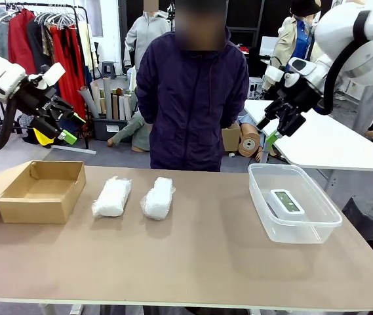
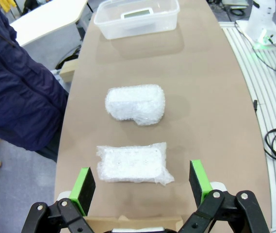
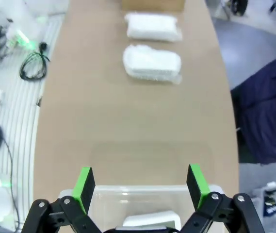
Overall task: Separate and place wrapped and unwrapped clocks.
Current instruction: Pick up the Digital clock indicated by the person.
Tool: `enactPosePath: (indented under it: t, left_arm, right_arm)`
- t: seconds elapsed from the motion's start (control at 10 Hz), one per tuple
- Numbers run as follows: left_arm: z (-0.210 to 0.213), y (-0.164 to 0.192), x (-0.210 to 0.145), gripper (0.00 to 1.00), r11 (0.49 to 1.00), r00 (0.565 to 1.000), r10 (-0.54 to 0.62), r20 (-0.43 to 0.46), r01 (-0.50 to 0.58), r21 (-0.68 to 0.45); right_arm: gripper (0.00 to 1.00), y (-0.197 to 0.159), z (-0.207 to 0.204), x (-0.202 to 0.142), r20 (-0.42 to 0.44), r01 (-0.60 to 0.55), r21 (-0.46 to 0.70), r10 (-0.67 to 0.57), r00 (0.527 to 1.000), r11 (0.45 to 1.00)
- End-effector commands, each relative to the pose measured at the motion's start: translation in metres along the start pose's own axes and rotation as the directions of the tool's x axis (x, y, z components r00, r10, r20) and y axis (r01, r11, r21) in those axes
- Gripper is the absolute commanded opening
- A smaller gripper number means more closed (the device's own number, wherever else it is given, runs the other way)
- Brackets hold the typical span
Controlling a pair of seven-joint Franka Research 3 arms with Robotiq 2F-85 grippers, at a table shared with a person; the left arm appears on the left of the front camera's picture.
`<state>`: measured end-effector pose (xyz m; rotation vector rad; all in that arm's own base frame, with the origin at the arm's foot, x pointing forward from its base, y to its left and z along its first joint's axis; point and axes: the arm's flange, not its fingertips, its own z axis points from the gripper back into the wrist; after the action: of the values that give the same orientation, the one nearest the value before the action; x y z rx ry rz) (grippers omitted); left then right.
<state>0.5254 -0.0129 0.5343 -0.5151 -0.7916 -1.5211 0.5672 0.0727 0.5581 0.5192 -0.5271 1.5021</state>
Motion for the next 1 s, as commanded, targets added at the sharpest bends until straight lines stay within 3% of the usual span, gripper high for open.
enactPosePath:
  t: [0.0, 0.5, 0.8, 0.9]
  left_arm:
    - [0.001, 0.000, 0.001, 1.00, 1.000, 1.000, -0.003, 0.004, 0.003, 0.004]
    - [0.001, 0.000, 0.001, 1.00, 1.000, 1.000, -0.003, 0.004, 0.003, 0.004]
    - [0.001, 0.000, 0.001, 1.00, 1.000, 1.000, -0.003, 0.004, 0.003, 0.004]
    - [0.001, 0.000, 0.001, 1.00, 1.000, 1.000, -0.003, 0.004, 0.003, 0.004]
  right_arm:
    - [1.00, -0.019, 0.011, -0.003, 0.112, 0.029, -0.001, -0.029, 0.993, 1.000]
    - [1.00, -0.040, 0.030, -0.031, 0.239, 0.070, -0.008, -0.066, 0.969, 0.997]
    - [1.00, -0.049, 0.029, -0.040, 0.234, 0.154, -0.037, -0.141, 0.962, 0.987]
    - [1.00, -0.040, 0.026, -0.040, 0.206, 0.109, -0.014, -0.104, 0.973, 0.994]
